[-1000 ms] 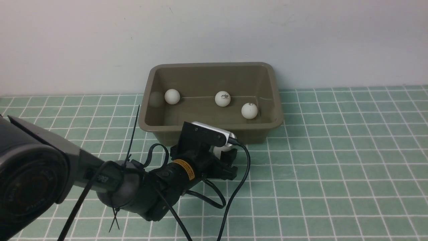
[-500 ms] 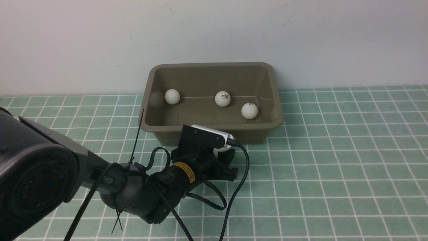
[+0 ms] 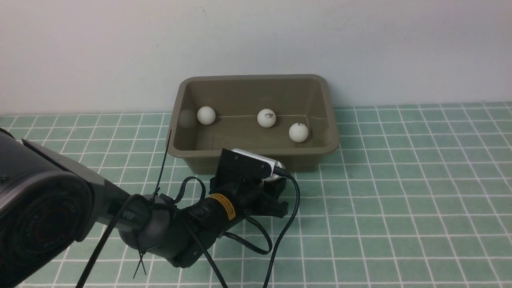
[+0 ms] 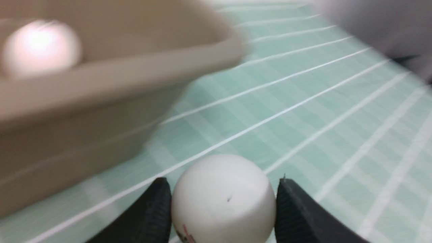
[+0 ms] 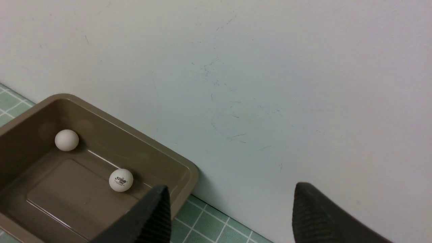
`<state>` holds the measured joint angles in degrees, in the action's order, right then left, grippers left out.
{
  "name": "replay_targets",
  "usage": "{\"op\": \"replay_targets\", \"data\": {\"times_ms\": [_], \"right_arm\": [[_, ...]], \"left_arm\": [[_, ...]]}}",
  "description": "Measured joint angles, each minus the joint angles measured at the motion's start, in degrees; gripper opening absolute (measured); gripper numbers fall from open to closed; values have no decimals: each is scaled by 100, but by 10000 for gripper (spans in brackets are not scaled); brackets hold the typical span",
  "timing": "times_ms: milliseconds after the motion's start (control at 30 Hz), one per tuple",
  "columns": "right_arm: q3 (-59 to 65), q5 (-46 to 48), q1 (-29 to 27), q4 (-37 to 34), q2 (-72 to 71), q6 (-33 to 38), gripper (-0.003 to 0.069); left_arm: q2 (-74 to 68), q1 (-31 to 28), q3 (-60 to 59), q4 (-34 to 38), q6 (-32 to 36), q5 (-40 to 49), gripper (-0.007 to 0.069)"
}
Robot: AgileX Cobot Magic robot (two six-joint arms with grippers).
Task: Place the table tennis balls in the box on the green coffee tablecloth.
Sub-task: 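Reach for and grasp a ping pong ball on the table beside the basket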
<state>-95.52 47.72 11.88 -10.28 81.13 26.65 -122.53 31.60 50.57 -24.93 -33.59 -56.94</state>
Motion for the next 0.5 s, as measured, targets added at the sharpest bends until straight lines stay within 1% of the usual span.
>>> {"op": "replay_targets", "data": {"times_ms": [67,133,300,500], "right_arm": [[0,0,0,0,0,0,445],[0,0,0,0,0,0,445],[0,0,0,0,0,0,445],[0,-12,0,0,0,0,445]], "left_arm": [[0,0,0,-281,-91,-447,352],[12,0,0,-405,-139,-700,352],[213,-52,0,-418,-344,-782,352],[550,-197,0,-445,-400,-787,352]]}}
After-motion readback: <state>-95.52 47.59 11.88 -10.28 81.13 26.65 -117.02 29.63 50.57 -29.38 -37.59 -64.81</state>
